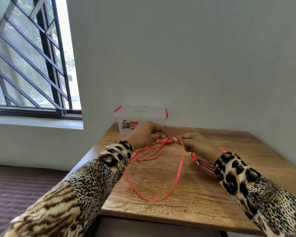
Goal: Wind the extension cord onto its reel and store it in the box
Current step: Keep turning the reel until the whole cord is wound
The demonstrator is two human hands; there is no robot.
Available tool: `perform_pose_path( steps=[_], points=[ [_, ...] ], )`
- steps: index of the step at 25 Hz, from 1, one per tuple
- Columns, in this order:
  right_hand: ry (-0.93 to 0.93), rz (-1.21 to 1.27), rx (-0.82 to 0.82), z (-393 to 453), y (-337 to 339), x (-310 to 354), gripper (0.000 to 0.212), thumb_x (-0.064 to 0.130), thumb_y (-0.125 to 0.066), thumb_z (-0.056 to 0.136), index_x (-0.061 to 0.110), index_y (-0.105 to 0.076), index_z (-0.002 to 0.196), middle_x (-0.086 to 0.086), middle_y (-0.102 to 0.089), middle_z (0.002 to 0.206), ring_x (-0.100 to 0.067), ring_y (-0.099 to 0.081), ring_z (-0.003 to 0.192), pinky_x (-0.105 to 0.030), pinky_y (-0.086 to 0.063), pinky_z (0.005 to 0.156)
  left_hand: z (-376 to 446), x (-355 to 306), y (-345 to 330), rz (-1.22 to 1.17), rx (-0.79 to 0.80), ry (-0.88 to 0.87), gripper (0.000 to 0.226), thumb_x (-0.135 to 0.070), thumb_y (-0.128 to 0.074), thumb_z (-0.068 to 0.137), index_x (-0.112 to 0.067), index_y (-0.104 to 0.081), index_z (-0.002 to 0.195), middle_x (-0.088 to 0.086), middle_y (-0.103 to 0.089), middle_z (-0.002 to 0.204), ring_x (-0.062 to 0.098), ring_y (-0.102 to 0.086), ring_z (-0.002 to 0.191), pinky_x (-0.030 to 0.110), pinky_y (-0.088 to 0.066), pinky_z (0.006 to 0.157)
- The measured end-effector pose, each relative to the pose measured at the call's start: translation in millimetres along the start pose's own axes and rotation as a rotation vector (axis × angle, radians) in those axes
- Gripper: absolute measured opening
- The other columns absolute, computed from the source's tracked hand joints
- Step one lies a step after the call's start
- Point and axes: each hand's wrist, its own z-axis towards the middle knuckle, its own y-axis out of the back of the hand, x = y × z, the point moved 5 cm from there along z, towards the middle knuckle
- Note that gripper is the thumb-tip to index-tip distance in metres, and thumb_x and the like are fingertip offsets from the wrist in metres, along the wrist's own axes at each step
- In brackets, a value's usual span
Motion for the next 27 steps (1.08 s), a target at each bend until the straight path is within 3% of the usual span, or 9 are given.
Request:
perform_pose_path(
  steps=[3, 6, 10, 13, 16, 20, 22, 24, 27],
  points=[
    [-0.004, 0.023, -0.028, -2.1, 10.1, -1.2, 0.030, 0.040, -0.067, 0.080, 0.019, -0.077, 0.099, 0.017, -0.059, 0.056, -0.005, -0.032, 0.051, -0.016, -0.031, 0.050, 3.7, 26.3, 36.7, -0.110, -0.208, 0.169, 0.008, -0.025, -0.066, 0.090, -0.023, -0.073, 0.086, -0.007, -0.065, 0.067, 0.005, -0.057, 0.057, 0.018, -0.044, 0.044],
    [-0.012, -0.009, 0.002, 2.7, 3.5, 6.0, 0.020, 0.023, -0.060, 0.090, 0.013, -0.076, 0.096, 0.013, -0.063, 0.058, -0.004, -0.036, 0.046, -0.015, -0.033, 0.046, 5.5, 45.1, 49.3, -0.070, -0.263, 0.301, 0.013, -0.026, -0.064, 0.091, -0.016, -0.072, 0.091, 0.009, -0.072, 0.090, 0.025, -0.068, 0.084, 0.036, -0.057, 0.072],
    [-0.117, 0.029, -0.007, 18.0, -6.7, 17.9, 0.024, 0.010, -0.055, 0.090, 0.009, -0.076, 0.079, 0.001, -0.067, 0.063, -0.008, -0.048, 0.052, -0.021, -0.038, 0.050, -3.8, 3.3, 38.1, 0.516, -0.320, 0.097, 0.016, -0.022, -0.058, 0.087, -0.024, -0.073, 0.094, -0.001, -0.066, 0.104, 0.022, -0.059, 0.099, 0.037, -0.047, 0.085],
    [-0.137, -0.045, -0.095, 20.8, -2.7, 22.8, 0.021, 0.026, -0.062, 0.087, 0.016, -0.078, 0.077, 0.009, -0.046, 0.045, -0.007, -0.035, 0.043, -0.023, -0.030, 0.045, -14.1, -35.1, 20.2, 0.442, -0.325, -0.140, 0.017, -0.024, -0.058, 0.079, -0.022, -0.070, 0.091, -0.003, -0.064, 0.094, 0.019, -0.061, 0.091, 0.034, -0.047, 0.079],
    [-0.101, -0.070, -0.083, 19.0, -2.5, 26.0, 0.033, 0.056, -0.070, 0.069, 0.025, -0.074, 0.061, 0.009, -0.034, 0.044, -0.010, -0.029, 0.044, -0.025, -0.025, 0.046, -13.9, -36.1, -6.9, 0.455, -0.099, -0.010, 0.029, -0.043, -0.063, 0.082, -0.022, -0.067, 0.102, -0.001, -0.069, 0.093, 0.022, -0.062, 0.095, 0.039, -0.048, 0.088],
    [-0.119, -0.112, -0.136, 19.7, -2.1, 23.4, 0.061, 0.079, -0.060, 0.062, 0.025, -0.078, 0.083, 0.005, -0.027, 0.048, -0.013, -0.025, 0.044, -0.025, -0.023, 0.044, -19.0, -27.5, -16.1, 0.714, -0.083, 0.054, 0.023, -0.037, -0.055, 0.089, -0.018, -0.063, 0.080, 0.006, -0.057, 0.069, 0.032, -0.060, 0.097, 0.046, -0.039, 0.093],
    [-0.126, -0.137, -0.177, 20.3, -1.7, 21.9, 0.063, 0.084, -0.055, 0.062, 0.029, -0.078, 0.085, 0.003, -0.024, 0.048, -0.015, -0.022, 0.045, -0.028, -0.021, 0.047, -16.1, -17.8, -13.8, 0.787, 0.005, 0.104, 0.025, -0.043, -0.053, 0.090, -0.022, -0.060, 0.078, 0.002, -0.057, 0.072, 0.027, -0.056, 0.102, 0.049, -0.034, 0.099],
    [-0.148, -0.155, -0.206, 21.6, -0.5, 21.7, 0.066, 0.086, -0.051, 0.061, 0.031, -0.078, 0.084, 0.003, -0.021, 0.048, -0.016, -0.020, 0.043, -0.029, -0.019, 0.047, -15.7, -9.7, -8.4, 0.540, 0.136, 0.150, 0.043, -0.055, -0.044, 0.093, -0.019, -0.068, 0.088, 0.000, -0.066, 0.087, 0.016, -0.053, 0.100, 0.050, -0.033, 0.106],
    [-0.193, -0.168, -0.230, 24.8, 2.0, 23.8, 0.062, 0.083, -0.051, 0.065, 0.029, -0.078, 0.078, 0.008, -0.025, 0.040, -0.014, -0.019, 0.039, -0.025, -0.018, 0.045, -27.2, -18.4, 14.8, -0.315, 0.146, 0.167, 0.068, -0.061, -0.022, 0.097, -0.020, -0.075, 0.094, -0.011, -0.073, 0.091, -0.005, -0.062, 0.085, 0.030, -0.044, 0.089]
  ],
)
